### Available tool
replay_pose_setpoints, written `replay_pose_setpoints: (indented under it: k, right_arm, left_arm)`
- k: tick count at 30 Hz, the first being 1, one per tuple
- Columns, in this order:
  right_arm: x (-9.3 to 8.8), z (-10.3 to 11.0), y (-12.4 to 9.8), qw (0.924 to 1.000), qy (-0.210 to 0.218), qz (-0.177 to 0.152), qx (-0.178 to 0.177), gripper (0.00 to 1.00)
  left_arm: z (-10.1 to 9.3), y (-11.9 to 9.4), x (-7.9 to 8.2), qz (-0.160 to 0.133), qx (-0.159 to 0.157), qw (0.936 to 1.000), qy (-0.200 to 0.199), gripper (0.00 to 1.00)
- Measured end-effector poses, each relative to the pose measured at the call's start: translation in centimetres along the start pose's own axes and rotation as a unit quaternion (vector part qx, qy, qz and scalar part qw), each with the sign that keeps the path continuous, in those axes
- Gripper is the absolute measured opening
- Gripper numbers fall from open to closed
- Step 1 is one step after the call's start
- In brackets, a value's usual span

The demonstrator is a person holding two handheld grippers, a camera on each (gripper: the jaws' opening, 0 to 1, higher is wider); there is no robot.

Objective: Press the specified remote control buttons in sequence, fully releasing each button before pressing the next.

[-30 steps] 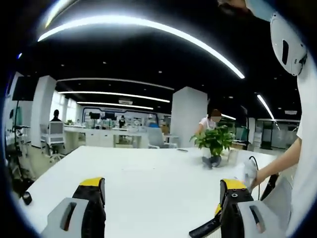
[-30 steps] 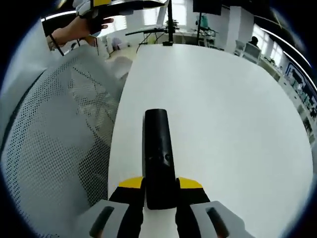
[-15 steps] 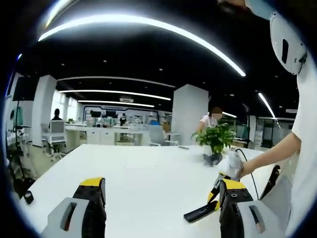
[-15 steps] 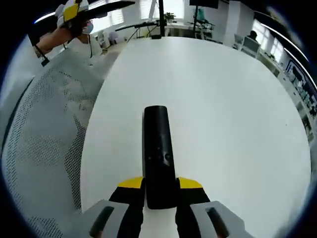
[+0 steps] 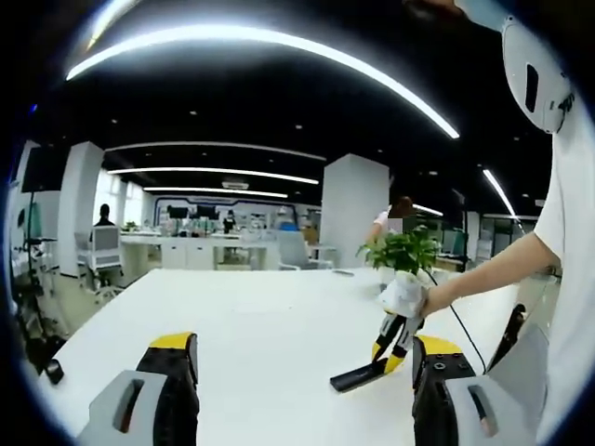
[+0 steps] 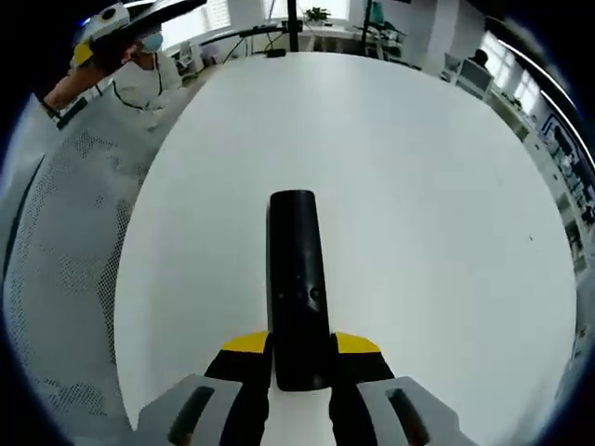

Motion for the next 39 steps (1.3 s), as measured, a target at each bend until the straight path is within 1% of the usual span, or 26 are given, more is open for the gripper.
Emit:
replay_pose_setpoints:
  k: [3,6,10,13,16,18,22,27,30,31,32,34,36,38,39]
  right_arm:
    - [0.4,-1.3,0.0,0.9999,0.015,-0.003,0.003,0.21]
    - [0.5,-2.2,0.0,0.9998,0.018,-0.002,0.0,0.21]
    - [0.9,-3.8,0.0,0.9996,0.019,-0.006,-0.021,0.21]
    - [1.3,-5.2,0.0,0.9993,0.02,-0.014,-0.029,0.21]
    - [1.5,-6.2,-0.1,0.9989,0.019,-0.018,-0.039,0.21]
    - [1.7,-6.9,0.0,0.9983,0.014,-0.028,-0.048,0.21]
    - [2.0,-7.7,0.0,0.9977,0.011,-0.037,-0.056,0.21]
    - [2.0,-8.0,0.2,0.9975,0.01,-0.038,-0.058,0.21]
    - [2.0,-8.2,0.2,0.9969,0.014,-0.042,-0.066,0.22]
    - [2.0,-8.2,0.2,0.9961,0.024,-0.044,-0.073,0.23]
    - [1.9,-8.3,0.1,0.9947,0.038,-0.049,-0.082,0.25]
    - [2.1,-8.4,-0.2,0.9895,0.068,-0.084,-0.095,0.31]
    - [1.9,-8.4,-0.6,0.9808,0.11,-0.119,-0.108,0.37]
    - [1.7,-8.0,-1.1,0.9677,0.157,-0.162,-0.113,0.38]
    - [1.6,-7.7,-1.5,0.9557,0.184,-0.196,-0.12,0.4]
  left_arm:
    - [-0.1,-0.1,-0.1,-0.001,-0.005,1.0,0.001,0.99]
    - [-0.1,-0.1,-0.2,0.003,-0.007,1.0,0.0,0.99]
    - [-0.2,0.1,-0.3,0.008,-0.01,0.9999,0.005,0.98]
    - [-0.4,0.2,-0.4,0.011,-0.017,0.9998,0.004,0.98]
    - [-0.5,0.2,-0.5,0.014,-0.019,0.9997,0.006,0.98]
    - [-0.5,0.2,-0.6,0.016,-0.019,0.9997,0.005,0.98]
    - [-0.4,0.1,-0.8,0.017,-0.015,0.9998,-0.001,0.98]
    - [-0.3,0.1,-0.9,0.019,-0.013,0.9997,-0.002,0.98]
    - [-0.2,0.2,-0.8,0.018,-0.013,0.9997,-0.002,0.97]
    - [-0.2,0.3,-0.8,0.018,-0.013,0.9998,-0.003,0.97]
    - [-0.2,0.3,-0.7,0.017,-0.012,0.9998,-0.004,0.97]
    - [-0.2,0.4,-0.6,0.016,-0.012,0.9998,-0.004,0.97]
    - [-0.2,0.5,-0.5,0.014,-0.011,0.9998,-0.004,0.98]
    - [-0.2,0.5,-0.4,0.011,-0.011,0.9999,-0.006,0.98]
    - [-0.2,0.6,-0.5,0.01,-0.012,0.9998,-0.009,0.98]
Point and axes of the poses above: the point that each gripper's makers call its tool centre point, and the gripper's own axes: y roughly forward along the fingers, z roughly to its left, x roughly out of its top, the point moved 6 cm from there along -y, roughly backward along the fingers, and after that the axes turned 11 degrees about y, right-handed, at the moved point
